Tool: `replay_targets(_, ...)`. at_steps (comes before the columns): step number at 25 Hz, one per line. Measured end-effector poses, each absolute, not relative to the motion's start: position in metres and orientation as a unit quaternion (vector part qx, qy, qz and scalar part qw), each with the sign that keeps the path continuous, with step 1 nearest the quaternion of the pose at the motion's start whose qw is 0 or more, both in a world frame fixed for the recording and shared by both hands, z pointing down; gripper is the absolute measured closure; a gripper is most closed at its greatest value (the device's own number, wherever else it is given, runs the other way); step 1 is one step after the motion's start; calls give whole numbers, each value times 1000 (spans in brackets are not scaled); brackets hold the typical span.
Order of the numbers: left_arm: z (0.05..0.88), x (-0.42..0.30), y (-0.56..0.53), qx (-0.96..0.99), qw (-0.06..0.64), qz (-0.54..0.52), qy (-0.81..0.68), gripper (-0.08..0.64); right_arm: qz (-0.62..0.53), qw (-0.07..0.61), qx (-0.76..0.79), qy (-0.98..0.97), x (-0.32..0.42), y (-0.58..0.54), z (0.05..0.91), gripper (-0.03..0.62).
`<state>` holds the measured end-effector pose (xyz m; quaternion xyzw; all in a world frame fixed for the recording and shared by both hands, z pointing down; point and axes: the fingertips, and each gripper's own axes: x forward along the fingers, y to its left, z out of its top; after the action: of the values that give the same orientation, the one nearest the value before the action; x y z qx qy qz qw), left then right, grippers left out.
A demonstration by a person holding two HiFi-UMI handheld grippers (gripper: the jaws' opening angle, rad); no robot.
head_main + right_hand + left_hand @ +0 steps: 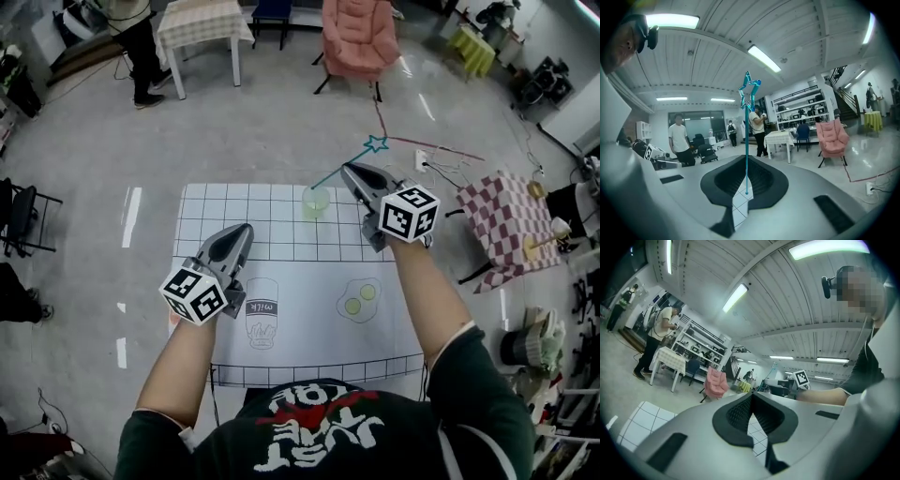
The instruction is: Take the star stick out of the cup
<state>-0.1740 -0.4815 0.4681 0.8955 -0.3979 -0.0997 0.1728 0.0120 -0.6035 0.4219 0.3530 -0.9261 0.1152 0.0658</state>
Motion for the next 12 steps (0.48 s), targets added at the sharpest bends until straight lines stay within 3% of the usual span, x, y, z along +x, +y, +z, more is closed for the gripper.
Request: replay_targets(12,375,-212,-435,916,137,-107,-361,563,60,60,383,-920,-21,-546,312,551)
